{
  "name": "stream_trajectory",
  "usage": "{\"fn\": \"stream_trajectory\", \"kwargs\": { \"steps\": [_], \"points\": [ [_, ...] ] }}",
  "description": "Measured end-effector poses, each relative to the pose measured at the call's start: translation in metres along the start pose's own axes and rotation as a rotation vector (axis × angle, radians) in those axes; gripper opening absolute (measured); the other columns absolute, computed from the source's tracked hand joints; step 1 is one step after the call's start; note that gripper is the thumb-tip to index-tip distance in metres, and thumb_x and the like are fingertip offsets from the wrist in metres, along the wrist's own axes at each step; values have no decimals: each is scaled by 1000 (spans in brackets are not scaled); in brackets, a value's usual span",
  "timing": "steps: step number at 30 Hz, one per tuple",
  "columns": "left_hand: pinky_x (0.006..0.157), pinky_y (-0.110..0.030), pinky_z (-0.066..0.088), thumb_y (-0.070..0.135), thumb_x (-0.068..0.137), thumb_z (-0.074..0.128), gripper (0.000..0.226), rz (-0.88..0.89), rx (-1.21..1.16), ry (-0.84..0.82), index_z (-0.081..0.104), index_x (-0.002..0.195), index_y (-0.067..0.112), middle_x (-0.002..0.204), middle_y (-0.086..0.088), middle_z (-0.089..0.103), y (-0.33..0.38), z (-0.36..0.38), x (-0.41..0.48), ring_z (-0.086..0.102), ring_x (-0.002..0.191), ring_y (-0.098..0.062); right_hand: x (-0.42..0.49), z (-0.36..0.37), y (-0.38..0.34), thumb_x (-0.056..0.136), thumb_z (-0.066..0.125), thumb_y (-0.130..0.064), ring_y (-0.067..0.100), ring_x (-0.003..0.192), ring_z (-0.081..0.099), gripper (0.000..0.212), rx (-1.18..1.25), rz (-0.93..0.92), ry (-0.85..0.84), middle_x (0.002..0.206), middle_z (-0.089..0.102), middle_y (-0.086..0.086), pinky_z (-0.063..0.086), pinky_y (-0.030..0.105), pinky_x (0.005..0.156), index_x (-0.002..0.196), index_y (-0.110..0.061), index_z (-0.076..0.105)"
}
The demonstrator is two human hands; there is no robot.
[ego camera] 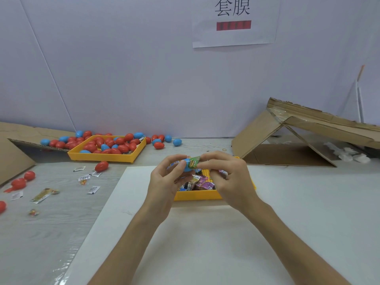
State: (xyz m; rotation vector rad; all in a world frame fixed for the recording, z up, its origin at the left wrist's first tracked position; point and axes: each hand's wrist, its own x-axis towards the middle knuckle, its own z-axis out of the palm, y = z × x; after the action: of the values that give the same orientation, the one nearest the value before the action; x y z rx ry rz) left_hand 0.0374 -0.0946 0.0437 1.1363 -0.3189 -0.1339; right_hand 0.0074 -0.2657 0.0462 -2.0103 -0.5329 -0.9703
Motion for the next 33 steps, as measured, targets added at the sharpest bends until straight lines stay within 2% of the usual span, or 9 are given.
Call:
{"fn": "stream_trajectory", "kwargs": {
  "steps": [4,8,13,16,19,24,29,33],
  "points": [
    [77,-27,58,28,82,70,15,-15,-15,-2,78,95,26,105,-14,73,1,0,0,72,96,-26,0,1,0,77,51,5,0,92,64,38,-5,10,1,99,70,-11,41,5,72,92,-11,81],
    [74,-25,57,27,81,72,18,-5,12,-22,77,98,23,103,-14,74,1,0,0,72,93,-25,-1,1,0,77,51,7,0,90,64,39,7,12,-15,99,69,-11,40,4,69,92,-11,81],
    [78,-26,58,23,86,67,29,11,6,10,72,112,12,105,-15,74,-2,-1,2,71,96,-24,-1,1,1,78,51,7,2,90,64,39,12,25,-25,102,72,-4,40,4,70,94,-11,81],
    [79,-26,58,20,90,65,28,19,3,13,71,116,10,107,-15,75,-2,-1,2,72,97,-22,-1,1,1,78,51,6,5,92,66,38,29,40,-1,103,73,-3,47,12,74,93,-12,82],
    [79,-25,58,24,84,68,34,54,33,22,71,116,13,107,-12,76,-2,0,2,73,97,-20,0,0,0,78,52,7,6,94,67,39,41,44,15,103,72,-5,54,23,76,93,-13,82],
    [76,-23,58,26,80,71,35,97,67,54,73,114,20,107,-7,77,-2,-1,3,74,97,-21,-1,0,0,77,52,7,3,98,66,41,37,38,3,105,69,-14,50,17,79,95,-16,82],
    [77,-24,58,28,79,73,36,110,89,47,74,114,22,108,-6,77,-2,-2,3,74,99,-22,-1,1,2,79,53,5,7,101,66,41,4,34,-5,106,68,-16,51,19,80,98,-17,81],
    [76,-24,57,28,77,76,37,120,123,42,74,113,21,105,-6,77,-2,-2,3,74,97,-22,-2,2,2,81,52,5,7,98,64,40,4,38,-55,108,68,-9,41,7,73,100,-16,81]
  ]
}}
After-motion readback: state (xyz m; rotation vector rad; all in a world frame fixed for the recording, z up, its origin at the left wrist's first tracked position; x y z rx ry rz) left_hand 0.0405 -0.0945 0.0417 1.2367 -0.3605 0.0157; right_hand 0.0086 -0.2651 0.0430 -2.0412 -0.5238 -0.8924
